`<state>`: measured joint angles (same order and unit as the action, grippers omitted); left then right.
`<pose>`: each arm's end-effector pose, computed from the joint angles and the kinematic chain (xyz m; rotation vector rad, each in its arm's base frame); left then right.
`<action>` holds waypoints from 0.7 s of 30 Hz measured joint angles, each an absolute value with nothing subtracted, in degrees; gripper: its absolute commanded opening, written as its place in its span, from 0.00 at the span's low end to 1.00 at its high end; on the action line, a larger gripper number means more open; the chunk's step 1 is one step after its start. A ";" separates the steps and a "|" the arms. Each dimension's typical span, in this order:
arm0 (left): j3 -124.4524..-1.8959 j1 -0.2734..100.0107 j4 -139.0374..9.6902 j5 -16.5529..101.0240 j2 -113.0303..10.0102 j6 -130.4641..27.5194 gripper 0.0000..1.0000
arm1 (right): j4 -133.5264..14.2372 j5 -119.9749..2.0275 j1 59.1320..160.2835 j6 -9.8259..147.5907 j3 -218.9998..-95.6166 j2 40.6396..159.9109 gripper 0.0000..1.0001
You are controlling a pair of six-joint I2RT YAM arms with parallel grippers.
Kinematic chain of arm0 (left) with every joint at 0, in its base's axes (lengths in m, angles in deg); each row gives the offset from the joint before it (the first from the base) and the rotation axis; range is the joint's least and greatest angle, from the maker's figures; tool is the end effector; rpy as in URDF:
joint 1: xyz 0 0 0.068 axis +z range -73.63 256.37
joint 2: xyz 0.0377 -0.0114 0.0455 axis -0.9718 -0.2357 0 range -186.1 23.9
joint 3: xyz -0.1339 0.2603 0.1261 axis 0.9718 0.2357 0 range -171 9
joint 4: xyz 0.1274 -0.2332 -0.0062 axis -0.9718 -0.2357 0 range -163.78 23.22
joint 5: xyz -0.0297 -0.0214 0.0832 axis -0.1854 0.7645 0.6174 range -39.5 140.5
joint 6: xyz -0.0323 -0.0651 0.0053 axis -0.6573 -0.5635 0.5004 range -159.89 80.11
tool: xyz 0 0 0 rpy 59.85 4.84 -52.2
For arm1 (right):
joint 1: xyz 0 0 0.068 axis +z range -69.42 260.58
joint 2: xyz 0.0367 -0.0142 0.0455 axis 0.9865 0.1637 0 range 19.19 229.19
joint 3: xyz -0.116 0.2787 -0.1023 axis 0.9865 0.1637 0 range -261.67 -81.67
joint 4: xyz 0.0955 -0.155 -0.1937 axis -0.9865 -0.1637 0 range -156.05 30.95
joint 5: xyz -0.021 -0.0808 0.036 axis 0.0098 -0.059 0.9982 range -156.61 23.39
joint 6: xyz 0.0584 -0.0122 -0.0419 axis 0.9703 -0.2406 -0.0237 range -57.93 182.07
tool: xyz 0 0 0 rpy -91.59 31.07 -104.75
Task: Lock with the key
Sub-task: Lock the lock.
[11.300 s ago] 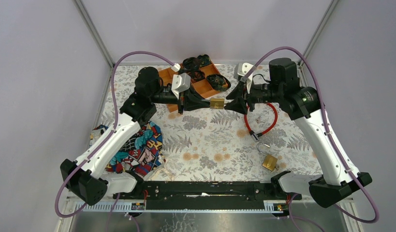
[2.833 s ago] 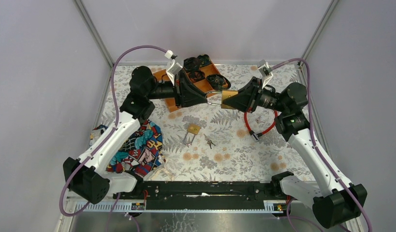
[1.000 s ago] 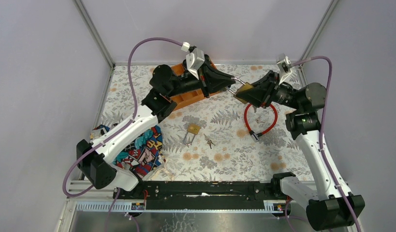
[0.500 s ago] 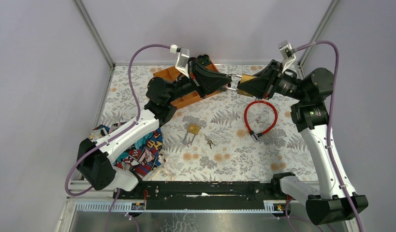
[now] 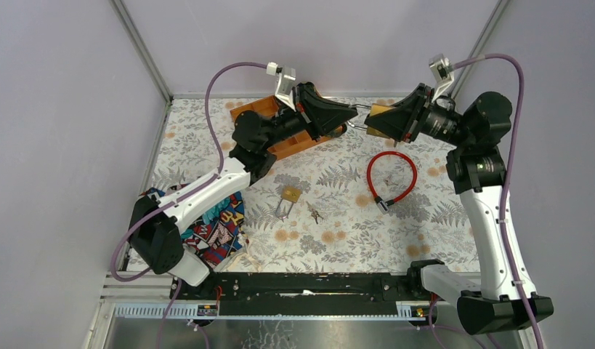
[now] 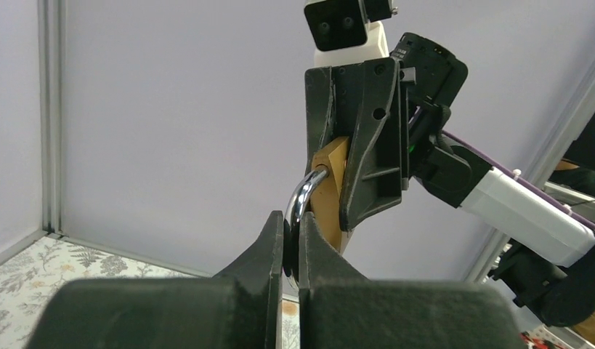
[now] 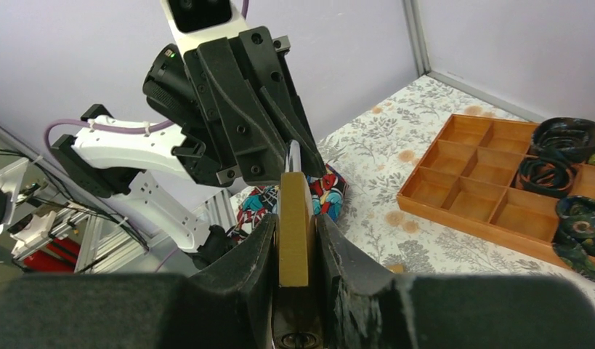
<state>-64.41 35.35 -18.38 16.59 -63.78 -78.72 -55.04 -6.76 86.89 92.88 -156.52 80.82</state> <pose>0.2548 -0.2662 0.4908 0.6271 1.0444 -1.5249 0.1942 0.0742 0.5337 -0.6661 1.3809 1.1812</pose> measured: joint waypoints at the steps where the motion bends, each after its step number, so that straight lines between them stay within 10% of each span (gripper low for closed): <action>1: -64.74 35.27 -18.40 17.09 -64.11 -78.42 0.00 | -56.48 -6.98 86.82 92.18 -157.99 81.52 0.00; 21: -79.47 35.48 -27.82 13.70 -74.56 -73.96 0.00 | -63.34 -15.52 84.50 77.75 -162.23 82.81 0.00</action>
<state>-79.47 35.48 -27.82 13.70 -74.56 -73.96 -63.34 -15.52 84.50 77.75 -162.23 82.81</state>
